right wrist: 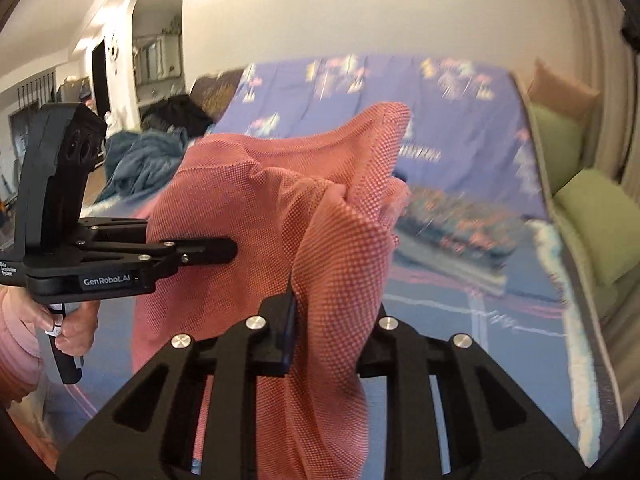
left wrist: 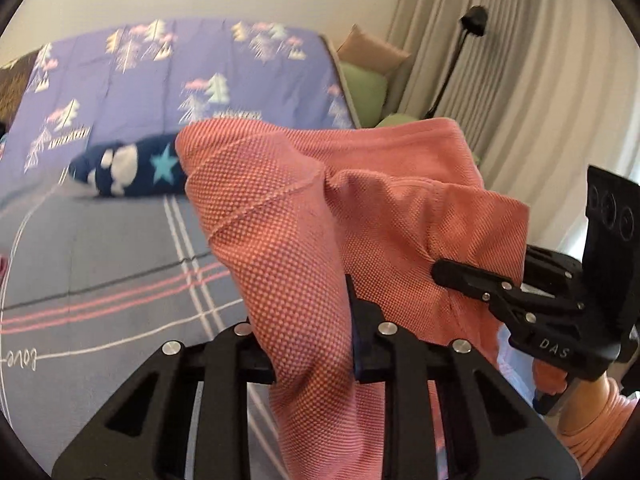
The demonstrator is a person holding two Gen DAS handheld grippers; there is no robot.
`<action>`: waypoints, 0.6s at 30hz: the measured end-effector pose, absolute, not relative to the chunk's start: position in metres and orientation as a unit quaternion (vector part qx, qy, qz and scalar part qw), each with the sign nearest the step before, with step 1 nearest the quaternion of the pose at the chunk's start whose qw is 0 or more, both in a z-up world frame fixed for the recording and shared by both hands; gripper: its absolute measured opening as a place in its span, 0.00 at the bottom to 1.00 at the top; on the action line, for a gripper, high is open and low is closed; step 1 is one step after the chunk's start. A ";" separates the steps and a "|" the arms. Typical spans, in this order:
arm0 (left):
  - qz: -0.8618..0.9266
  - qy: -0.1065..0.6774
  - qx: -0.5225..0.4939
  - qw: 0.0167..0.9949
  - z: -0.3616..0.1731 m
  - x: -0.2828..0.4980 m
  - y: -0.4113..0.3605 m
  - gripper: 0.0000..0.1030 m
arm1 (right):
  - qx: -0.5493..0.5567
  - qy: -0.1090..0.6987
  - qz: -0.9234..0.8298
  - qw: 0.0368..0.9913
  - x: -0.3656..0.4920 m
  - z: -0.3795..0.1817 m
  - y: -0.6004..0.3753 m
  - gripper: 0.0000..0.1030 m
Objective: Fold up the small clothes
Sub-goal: 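Grasp the folded sweater end with the left tool while the right tool grasps beside it, then lift the folded sweater with both tools and carry it to the clothes stack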
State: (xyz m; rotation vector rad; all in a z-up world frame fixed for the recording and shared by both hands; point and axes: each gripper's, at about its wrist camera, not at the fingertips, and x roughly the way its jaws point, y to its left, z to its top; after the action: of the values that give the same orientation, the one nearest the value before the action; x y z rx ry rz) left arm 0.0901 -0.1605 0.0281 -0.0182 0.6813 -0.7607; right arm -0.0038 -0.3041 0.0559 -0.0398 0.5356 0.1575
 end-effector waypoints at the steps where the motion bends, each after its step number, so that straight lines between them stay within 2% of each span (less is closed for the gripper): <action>1: -0.369 0.315 -0.006 0.874 0.037 0.084 -0.162 0.24 | -0.024 0.251 0.069 0.965 -0.012 0.062 -0.305 0.20; 9: -0.389 0.268 0.041 0.880 0.085 0.072 -0.200 0.24 | -0.004 0.203 0.031 0.979 -0.023 0.097 -0.340 0.20; 13: -0.400 0.251 0.068 0.879 0.110 0.087 -0.232 0.24 | 0.005 0.188 0.010 0.982 -0.010 0.115 -0.364 0.20; 18: -0.416 0.244 0.043 0.875 0.140 0.125 -0.270 0.24 | 0.041 0.170 0.004 0.985 0.033 0.142 -0.409 0.20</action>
State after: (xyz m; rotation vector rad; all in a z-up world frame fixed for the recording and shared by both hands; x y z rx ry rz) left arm 0.1248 -0.2703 0.1402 0.0892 0.5090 -0.8682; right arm 0.0335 -0.4087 0.1417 0.0819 0.3427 0.0082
